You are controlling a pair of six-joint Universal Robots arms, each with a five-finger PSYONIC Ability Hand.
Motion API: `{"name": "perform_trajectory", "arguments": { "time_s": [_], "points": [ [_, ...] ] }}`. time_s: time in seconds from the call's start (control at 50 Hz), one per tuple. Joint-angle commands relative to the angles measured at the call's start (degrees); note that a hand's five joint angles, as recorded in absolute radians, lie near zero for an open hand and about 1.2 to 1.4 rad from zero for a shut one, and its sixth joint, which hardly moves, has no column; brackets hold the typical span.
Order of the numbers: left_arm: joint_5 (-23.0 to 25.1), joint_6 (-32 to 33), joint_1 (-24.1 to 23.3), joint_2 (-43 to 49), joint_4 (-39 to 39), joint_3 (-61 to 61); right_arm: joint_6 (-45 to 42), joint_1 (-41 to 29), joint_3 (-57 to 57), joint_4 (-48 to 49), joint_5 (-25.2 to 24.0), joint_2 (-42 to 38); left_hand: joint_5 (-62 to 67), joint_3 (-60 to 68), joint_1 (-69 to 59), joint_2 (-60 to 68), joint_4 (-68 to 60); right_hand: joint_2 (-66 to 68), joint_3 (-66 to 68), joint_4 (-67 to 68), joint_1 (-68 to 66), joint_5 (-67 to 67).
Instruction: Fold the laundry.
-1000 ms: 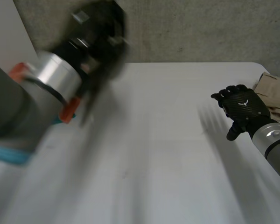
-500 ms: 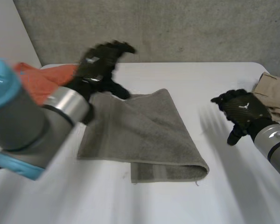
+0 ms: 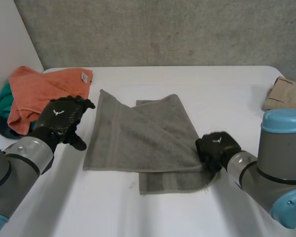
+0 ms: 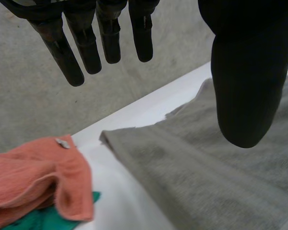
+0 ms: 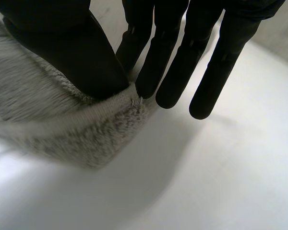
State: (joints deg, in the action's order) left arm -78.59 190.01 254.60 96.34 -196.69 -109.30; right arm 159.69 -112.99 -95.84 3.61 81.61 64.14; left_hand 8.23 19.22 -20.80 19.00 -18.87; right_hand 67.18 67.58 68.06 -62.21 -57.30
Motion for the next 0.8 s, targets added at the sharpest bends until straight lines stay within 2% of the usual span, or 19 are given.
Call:
{"name": "perform_trajectory", "arguments": {
  "time_s": [0.02,0.12,0.18,0.3,0.36,0.4,0.42,0.44,0.46,0.52,0.56,0.66,0.74,0.8],
  "points": [
    [-0.1,-6.5,-3.3,0.8,-1.5,0.0,-1.1,-6.4,1.2,5.8,1.7,10.6,1.1,0.1,1.5,0.3,-0.4,12.8,12.4,11.9,-17.8,-12.7],
    [-0.3,-9.2,-5.6,3.5,-2.3,0.0,-0.3,-10.6,5.0,4.9,2.2,16.0,1.1,0.1,1.5,0.3,-0.4,12.8,12.4,11.9,-17.8,-12.7],
    [-0.7,-10.9,-9.9,7.8,-2.4,1.4,0.0,-13.6,7.0,3.9,2.2,18.8,1.1,0.1,1.5,0.3,-0.4,12.8,12.4,11.9,-17.8,-12.7],
    [-1.6,-11.9,-12.7,14.9,-2.5,5.3,0.0,-18.8,10.3,1.8,2.9,20.1,1.1,0.1,1.5,0.3,-0.4,12.8,12.4,11.9,-17.8,-12.7],
    [-3.5,-13.1,-15.0,18.2,-2.3,8.4,0.0,-19.8,11.2,0.9,3.0,20.2,1.7,0.7,0.8,1.0,-1.1,12.8,12.4,11.9,-17.8,-12.7],
    [-6.2,-13.1,-16.3,20.5,-2.6,11.1,0.0,-19.8,11.1,0.9,3.1,20.3,11.8,10.8,-9.2,11.0,-11.1,12.8,12.4,11.9,-17.8,-12.7],
    [-7.4,-13.1,-16.4,21.2,-2.7,11.9,0.1,-19.8,11.0,0.9,3.1,20.3,20.8,19.8,-18.3,20.1,-20.2,12.8,12.4,11.9,-17.8,-12.7],
    [-10.2,-13.3,-16.5,22.3,-3.2,13.4,0.0,-19.6,10.6,1.0,3.1,20.3,47.6,46.6,-45.0,46.8,-46.9,12.8,12.4,11.9,-17.8,-12.7],
    [-11.8,-13.4,-16.4,22.7,-3.7,14.1,-0.1,-19.4,10.3,1.0,3.1,20.2,61.6,60.6,-59.1,60.9,-61.0,12.8,12.4,11.9,-17.8,-12.7],
    [-17.4,-12.2,-16.2,22.5,-5.8,16.1,-0.1,-18.7,9.5,0.8,3.0,19.7,61.8,60.8,-59.2,61.0,-61.1,12.8,12.4,11.9,-17.8,-12.7],
    [-18.5,-11.4,-16.0,21.0,-6.1,16.2,-0.2,-18.4,8.7,1.0,2.9,19.7,61.8,60.8,-59.2,61.0,-61.1,12.8,12.4,11.9,-17.8,-12.7],
    [-16.3,-6.8,-13.2,12.7,-5.9,13.5,-1.0,-12.3,7.3,1.3,2.6,18.7,61.8,60.8,-59.2,61.0,-61.1,12.8,12.4,11.9,-17.8,-12.7],
    [-11.2,-2.2,-12.3,6.5,-6.0,11.1,-1.0,-7.9,8.4,1.1,1.9,14.7,61.8,60.8,-59.2,61.0,-61.1,12.8,12.4,11.9,-17.8,-12.7],
    [-8.0,0.8,-11.6,2.9,-6.4,9.6,-0.4,-7.3,9.4,0.8,2.5,13.0,61.8,60.8,-59.2,61.0,-61.1,11.9,11.5,11.0,-16.9,-11.8]
  ]
}}
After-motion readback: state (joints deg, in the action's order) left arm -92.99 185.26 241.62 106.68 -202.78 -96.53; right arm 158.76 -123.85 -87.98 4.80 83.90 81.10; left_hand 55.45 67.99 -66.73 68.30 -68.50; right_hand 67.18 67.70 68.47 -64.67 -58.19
